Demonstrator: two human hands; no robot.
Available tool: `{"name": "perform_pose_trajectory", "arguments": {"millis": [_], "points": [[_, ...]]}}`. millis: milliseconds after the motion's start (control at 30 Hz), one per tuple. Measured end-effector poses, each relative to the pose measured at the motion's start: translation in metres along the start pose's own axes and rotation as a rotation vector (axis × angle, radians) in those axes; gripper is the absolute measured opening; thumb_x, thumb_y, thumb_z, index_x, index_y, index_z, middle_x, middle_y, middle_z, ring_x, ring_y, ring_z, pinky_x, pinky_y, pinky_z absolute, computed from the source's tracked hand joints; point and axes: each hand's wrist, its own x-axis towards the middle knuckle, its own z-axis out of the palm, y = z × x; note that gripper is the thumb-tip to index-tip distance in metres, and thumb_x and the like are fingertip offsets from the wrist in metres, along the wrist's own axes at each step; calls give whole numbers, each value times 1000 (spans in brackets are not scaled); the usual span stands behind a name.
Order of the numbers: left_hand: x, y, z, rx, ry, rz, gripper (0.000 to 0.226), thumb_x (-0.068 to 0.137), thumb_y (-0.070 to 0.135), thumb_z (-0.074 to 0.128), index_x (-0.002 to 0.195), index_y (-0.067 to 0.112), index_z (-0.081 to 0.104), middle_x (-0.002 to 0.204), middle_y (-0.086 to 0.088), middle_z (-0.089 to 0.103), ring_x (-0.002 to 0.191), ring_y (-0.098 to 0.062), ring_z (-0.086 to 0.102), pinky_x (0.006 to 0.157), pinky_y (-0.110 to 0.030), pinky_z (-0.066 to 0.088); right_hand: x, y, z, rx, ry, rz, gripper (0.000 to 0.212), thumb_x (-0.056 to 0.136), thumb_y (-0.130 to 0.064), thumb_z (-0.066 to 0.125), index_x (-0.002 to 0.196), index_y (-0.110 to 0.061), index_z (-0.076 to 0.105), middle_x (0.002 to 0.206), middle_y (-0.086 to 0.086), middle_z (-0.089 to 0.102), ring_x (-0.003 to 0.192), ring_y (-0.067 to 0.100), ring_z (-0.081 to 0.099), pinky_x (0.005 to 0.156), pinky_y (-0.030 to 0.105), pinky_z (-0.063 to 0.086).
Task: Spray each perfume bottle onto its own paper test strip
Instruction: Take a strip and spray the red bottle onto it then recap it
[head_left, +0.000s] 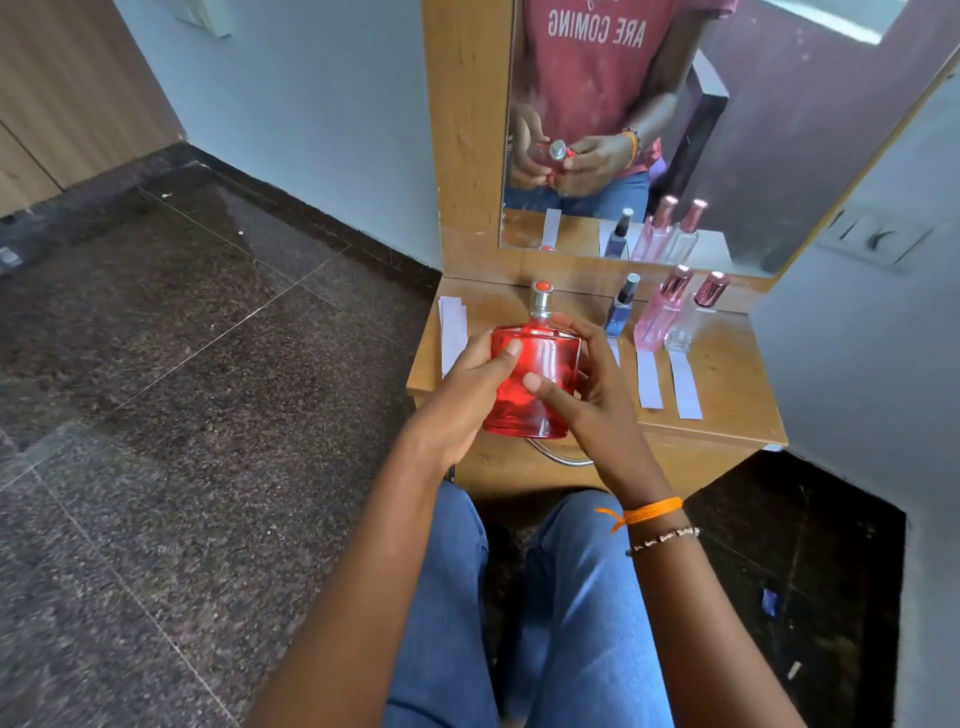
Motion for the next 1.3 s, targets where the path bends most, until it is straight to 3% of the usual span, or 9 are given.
{"name": "perform_pose_trajectory", "arguments": {"millis": [133, 233, 433, 667, 767, 933, 1033, 1133, 1300], "points": [[18, 3, 5, 530, 203, 111, 33, 100, 30, 34, 123, 20, 55, 126, -3, 41, 120, -12, 41, 105, -29, 32, -7, 1, -23, 99, 45, 52, 58, 78, -2, 71, 129, -16, 48, 119, -5, 61, 106, 9, 61, 88, 26, 52], [44, 4, 4, 796, 344, 157, 30, 96, 27, 42, 121, 16, 57, 127, -7, 45, 120, -24, 45, 105, -38, 36, -12, -1, -45, 144, 31, 111, 65, 77, -2, 69, 134, -23, 47, 118, -8, 64, 108, 16, 62, 89, 36, 53], [82, -15, 18, 1271, 267, 53, 38, 89, 22, 57, 126, 14, 50, 132, -11, 40, 123, -35, 34, 98, -43, 32, -15, -7, -64, 261, -10, 119, 73, 73, 4, 66, 136, -28, 47, 129, 1, 58, 109, 25, 61, 91, 42, 54], [84, -19, 24, 1165, 349, 127, 25, 87, 11, 57, 111, 13, 53, 123, -9, 52, 116, -33, 44, 89, -41, 39, -15, 2, -58, 366, -23, 135, 67, 74, 3, 61, 134, -23, 48, 118, -5, 64, 102, 19, 65, 77, 34, 56], [77, -15, 22, 917, 358, 144, 25, 84, 8, 62, 106, 14, 52, 99, -4, 63, 93, -22, 58, 71, -32, 43, -18, 7, -49, 475, 14, 149, 67, 76, 0, 59, 134, -31, 48, 116, -6, 65, 102, 20, 64, 81, 42, 56], [61, -3, 14, 623, 321, 118, 22, 70, 3, 76, 73, 18, 61, 67, 6, 64, 66, -3, 65, 72, -27, 50, -19, 14, -37, 727, 65, 212, 79, 56, -18, 85, 127, -36, 56, 125, 14, 56, 108, 41, 54, 92, 65, 43], [48, 1, 12, 509, 268, 134, 22, 72, 0, 74, 65, 19, 63, 64, 3, 66, 56, -2, 64, 72, -25, 51, -19, 15, -37, 727, 1, 206, 83, 60, -15, 84, 134, -31, 49, 137, 31, 42, 120, 54, 44, 94, 73, 36], [39, 6, 14, 468, 242, 153, 17, 75, 3, 72, 69, 17, 66, 72, -2, 69, 69, -15, 66, 75, -27, 52, -22, 14, -37, 784, -40, 191, 83, 59, -13, 84, 133, -29, 50, 132, 29, 47, 110, 45, 57, 88, 62, 48], [31, 10, 14, 433, 257, 150, 11, 78, 9, 71, 77, 19, 69, 75, 6, 67, 77, -8, 63, 74, -24, 50, -25, 12, -37, 876, -96, 204, 83, 58, -13, 83, 133, -29, 51, 125, 25, 53, 101, 35, 64, 77, 47, 56]]}}
